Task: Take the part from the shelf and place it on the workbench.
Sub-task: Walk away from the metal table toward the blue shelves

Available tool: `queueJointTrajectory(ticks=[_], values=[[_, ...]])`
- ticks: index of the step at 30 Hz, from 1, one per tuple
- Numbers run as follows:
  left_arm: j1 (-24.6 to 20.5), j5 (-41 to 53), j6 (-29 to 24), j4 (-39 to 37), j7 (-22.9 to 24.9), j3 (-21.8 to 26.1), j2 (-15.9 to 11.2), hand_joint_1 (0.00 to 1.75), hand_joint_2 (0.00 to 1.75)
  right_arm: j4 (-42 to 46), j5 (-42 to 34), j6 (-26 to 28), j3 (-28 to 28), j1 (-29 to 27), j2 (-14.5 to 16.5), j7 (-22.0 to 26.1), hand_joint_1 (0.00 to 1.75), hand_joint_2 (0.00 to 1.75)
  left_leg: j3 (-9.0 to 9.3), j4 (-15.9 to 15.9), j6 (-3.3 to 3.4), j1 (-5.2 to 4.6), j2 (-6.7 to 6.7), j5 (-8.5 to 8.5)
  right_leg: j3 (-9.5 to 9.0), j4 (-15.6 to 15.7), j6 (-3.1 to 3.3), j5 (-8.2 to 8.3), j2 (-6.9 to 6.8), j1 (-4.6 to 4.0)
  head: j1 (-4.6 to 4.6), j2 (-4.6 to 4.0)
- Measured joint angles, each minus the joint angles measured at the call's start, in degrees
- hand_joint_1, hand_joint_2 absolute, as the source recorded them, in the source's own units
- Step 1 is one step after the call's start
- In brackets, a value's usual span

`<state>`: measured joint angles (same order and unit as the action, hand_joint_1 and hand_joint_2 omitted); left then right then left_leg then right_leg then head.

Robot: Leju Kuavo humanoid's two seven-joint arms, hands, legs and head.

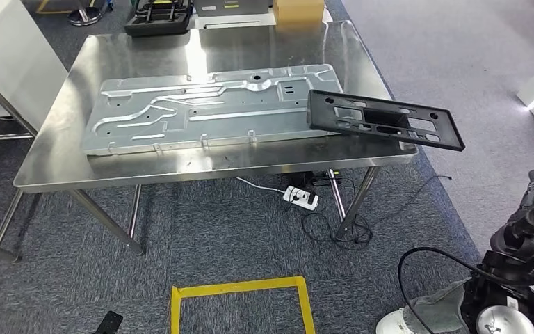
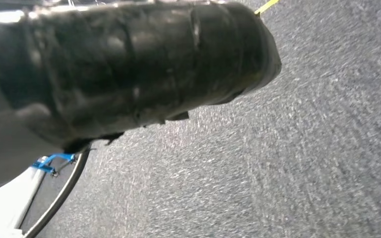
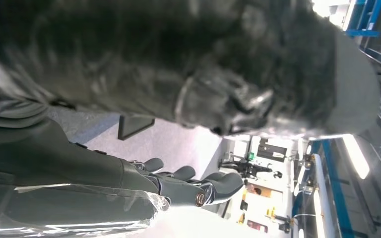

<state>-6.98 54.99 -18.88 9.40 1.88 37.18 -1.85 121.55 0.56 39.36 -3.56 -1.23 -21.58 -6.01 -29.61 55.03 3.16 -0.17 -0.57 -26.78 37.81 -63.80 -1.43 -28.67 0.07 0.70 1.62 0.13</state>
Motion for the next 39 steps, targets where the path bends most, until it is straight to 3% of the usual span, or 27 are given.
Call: queueJointTrajectory(ticks=[2,3,4,6,8,9,12,13,15,17,18,19,20,22,24,25,28,29,30,32,33,34,35,36,37,39], values=[[0.04,0.0,0.0,0.0,-0.01,0.0,0.08,0.0,0.0,0.02,0.01,0.0,0.2,-0.06,0.06,-0.08,0.0,0.0,-1.35,0.15,0.11,0.02,-0.02,0.91,2.0,-7.36,-0.55,-4.83,-0.03,0.2,-0.06,0.0],[0.06,0.0,0.0,0.0,-0.01,0.0,0.12,0.0,0.0,0.02,0.01,0.0,0.23,-0.1,0.11,-0.12,0.0,0.0,-2.04,0.34,0.01,0.05,-0.04,1.27,2.29,-9.8,-0.84,-5.51,-0.04,0.35,-0.07,0.0],[0.07,0.01,-0.01,0.0,-0.02,0.0,0.17,0.0,0.0,0.02,0.03,0.0,0.28,-0.14,0.17,-0.23,0.0,0.0,-2.73,0.64,-0.15,0.12,-0.05,1.58,1.6,-10.28,-1.11,-4.91,-0.05,0.53,-0.06,0.0],[0.07,0.01,-0.02,0.0,-0.02,0.02,0.25,0.0,0.0,0.02,0.23,0.0,0.44,-0.14,0.26,-0.52,0.0,0.0,-4.07,1.66,-0.53,0.34,-0.03,1.93,-2.87,-5.0,-1.66,-1.8,-0.1,1.0,-0.07,0.0],[0.07,0.0,-0.06,0.0,-0.02,0.15,0.3,0.0,0.0,0.06,0.77,0.0,0.62,-0.03,0.32,-0.87,0.0,0.0,-5.39,3.08,-1.14,0.35,0.04,1.99,-7.54,2.19,-1.73,-0.76,-0.04,1.06,-0.07,0.0],[0.08,0.0,-0.09,0.0,-0.02,0.24,0.29,0.0,0.0,0.1,1.22,0.0,0.66,0.0,0.33,-1.15,0.0,0.0,-5.88,3.64,-1.53,0.27,0.08,2.09,-8.51,4.14,-1.46,-1.0,0.03,0.99,-0.09,0.0],[0.14,-0.02,-0.13,0.0,0.03,0.38,0.29,0.0,0.0,0.17,3.59,0.0,0.7,-0.05,0.46,-2.78,0.0,0.0,-6.67,4.1,-2.57,0.3,0.14,2.79,-7.83,4.77,0.17,-0.81,0.05,0.79,-0.09,0.0],[0.17,-0.03,-0.13,0.0,0.09,0.4,0.3,0.0,0.0,0.17,4.66,0.0,0.73,-0.06,0.54,-3.54,0.0,0.0,-7.07,4.56,-2.87,0.42,0.16,2.26,-7.49,4.83,0.76,-0.39,-0.01,0.83,-0.01,0.0],[0.21,-0.08,-0.13,0.0,0.25,0.45,0.32,0.0,0.0,0.16,6.7,0.0,0.87,-0.07,0.73,-5.01,0.0,0.0,-8.72,8.41,-3.44,0.65,0.16,-1.37,-6.52,4.97,1.71,0.56,-0.12,0.95,0.21,0.0],[0.23,-0.16,-0.13,0.0,0.39,0.57,0.36,0.0,0.0,0.12,8.12,0.0,1.17,-0.11,0.93,-5.96,0.0,0.0,-10.92,15.46,-3.82,0.73,0.16,-6.16,-5.35,4.92,2.03,1.45,-0.13,0.83,0.4,0.0],[0.23,-0.19,-0.11,0.0,0.44,0.66,0.38,0.0,0.0,0.08,8.6,0.0,1.34,-0.12,1.07,-6.29,0.0,0.0,-11.48,18.25,-3.89,0.74,0.16,-7.4,-4.75,4.88,2.05,1.88,-0.13,0.75,0.41,0.0],[0.23,-0.21,-0.1,0.0,0.46,0.74,0.4,0.0,0.0,0.01,8.94,0.0,1.48,-0.14,1.22,-6.54,0.0,0.0,-11.13,19.27,-3.84,0.73,0.16,-7.47,-4.16,4.83,2.04,2.3,-0.13,0.66,0.42,0.0],[0.23,-0.24,-0.08,0.0,0.48,0.79,0.42,0.0,0.0,-0.08,9.18,0.0,1.6,-0.16,1.39,-6.72,0.0,0.0,-9.76,18.29,-3.67,0.72,0.17,-6.61,-3.63,4.79,2.01,2.71,-0.12,0.57,0.41,0.0],[0.13,-0.3,-0.05,0.0,0.49,0.82,0.43,0.0,0.0,-0.2,9.49,0.0,1.78,-0.19,1.63,-6.87,0.0,0.0,-4.48,11.23,-2.96,0.61,0.21,-4.1,-2.81,4.76,1.84,3.48,-0.1,0.41,0.41,0.0],[-0.04,-0.34,-0.03,0.0,0.5,0.83,0.42,0.0,0.0,-0.24,9.64,0.0,2.01,-0.16,1.73,-6.9,0.0,0.0,-0.07,4.35,-2.32,0.29,0.27,-3.26,-2.3,4.85,1.35,4.25,-0.11,0.28,0.37,0.0],[-0.1,-0.35,-0.01,0.0,0.51,0.83,0.42,0.0,0.0,-0.25,9.66,0.0,2.12,-0.14,1.78,-6.91,0.0,0.0,0.73,2.7,-2.13,0.11,0.3,-3.37,-2.18,4.94,1.0,4.63,-0.13,0.28,0.39,0.0],[-0.06,-0.36,0.08,0.0,0.71,0.9,0.44,0.0,0.0,-0.31,9.64,0.0,2.36,-0.19,1.99,-6.96,0.0,0.0,0.27,1.69,-1.4,0.06,0.19,-2.2,-1.91,5.04,-0.1,5.08,-0.1,0.37,0.5,0.0],[-0.06,-0.37,0.15,0.0,0.82,0.93,0.46,0.0,0.0,-0.36,9.63,0.0,2.46,-0.21,2.07,-6.98,0.0,0.0,-0.05,1.42,-0.96,0.17,0.09,-1.57,-1.52,4.17,-0.33,3.89,-0.08,0.38,0.44,0.0],[-0.09,-0.37,0.23,0.0,0.92,0.96,0.48,0.0,0.0,-0.42,9.62,0.0,2.6,-0.23,2.14,-6.99,0.0,0.0,-0.48,1.2,-0.56,0.28,-0.01,-0.93,-0.82,2.19,-0.48,1.67,-0.06,0.38,0.36,0.0],[-0.12,-0.35,0.36,0.0,1.03,0.97,0.52,0.0,0.0,-0.57,9.61,0.0,2.93,-0.26,2.25,-7.0,0.0,0.0,-1.87,1.32,-0.02,0.19,-0.09,0.13,1.0,-4.5,-0.67,-3.9,-0.06,0.4,0.19,0.0],[-0.11,-0.33,0.39,0.0,1.04,0.98,0.54,0.0,0.0,-0.65,9.6,0.0,3.05,-0.29,2.32,-7.0,0.0,0.0,-2.68,1.48,0.06,0.13,-0.09,0.64,1.63,-7.82,-0.77,-5.53,-0.07,0.4,0.17,0.0],[-0.09,-0.3,0.42,0.0,1.06,0.98,0.57,0.0,0.0,-0.71,9.58,0.0,3.13,-0.31,2.41,-7.0,0.0,0.0,-3.52,1.68,0.04,0.07,-0.09,1.12,1.6,-9.88,-0.85,-5.73,-0.07,0.4,0.18,0.0],[-0.08,-0.27,0.43,0.0,1.07,0.98,0.6,0.0,0.0,-0.75,9.57,0.0,3.16,-0.34,2.5,-7.0,0.0,0.0,-4.38,1.96,-0.01,0.04,-0.09,1.56,0.74,-10.14,-0.89,-4.71,-0.07,0.4,0.19,0.0],[-0.08,-0.25,0.44,0.0,1.07,0.99,0.61,0.0,0.0,-0.77,9.55,0.0,3.19,-0.35,2.59,-7.0,0.0,0.0,-5.23,2.33,-0.13,0.04,-0.08,1.95,-1.16,-8.3,-0.86,-2.99,-0.07,0.41,0.18,0.0],[-0.07,-0.24,0.44,0.0,1.07,0.99,0.63,0.0,0.0,-0.77,9.55,0.0,3.22,-0.34,2.65,-7.0,0.0,0.0,-6.03,2.79,-0.3,0.05,-0.07,2.28,-3.81,-4.81,-0.77,-1.62,-0.08,0.41,0.19,0.0],[-0.05,-0.24,0.44,0.0,1.07,1.01,0.66,0.0,0.0,-0.77,9.54,0.0,3.31,-0.31,2.7,-6.99,0.0,0.0,-7.23,3.59,-0.8,-0.07,-0.03,2.89,-8.74,2.54,-0.39,-1.43,-0.05,0.23,0.22,0.0]])
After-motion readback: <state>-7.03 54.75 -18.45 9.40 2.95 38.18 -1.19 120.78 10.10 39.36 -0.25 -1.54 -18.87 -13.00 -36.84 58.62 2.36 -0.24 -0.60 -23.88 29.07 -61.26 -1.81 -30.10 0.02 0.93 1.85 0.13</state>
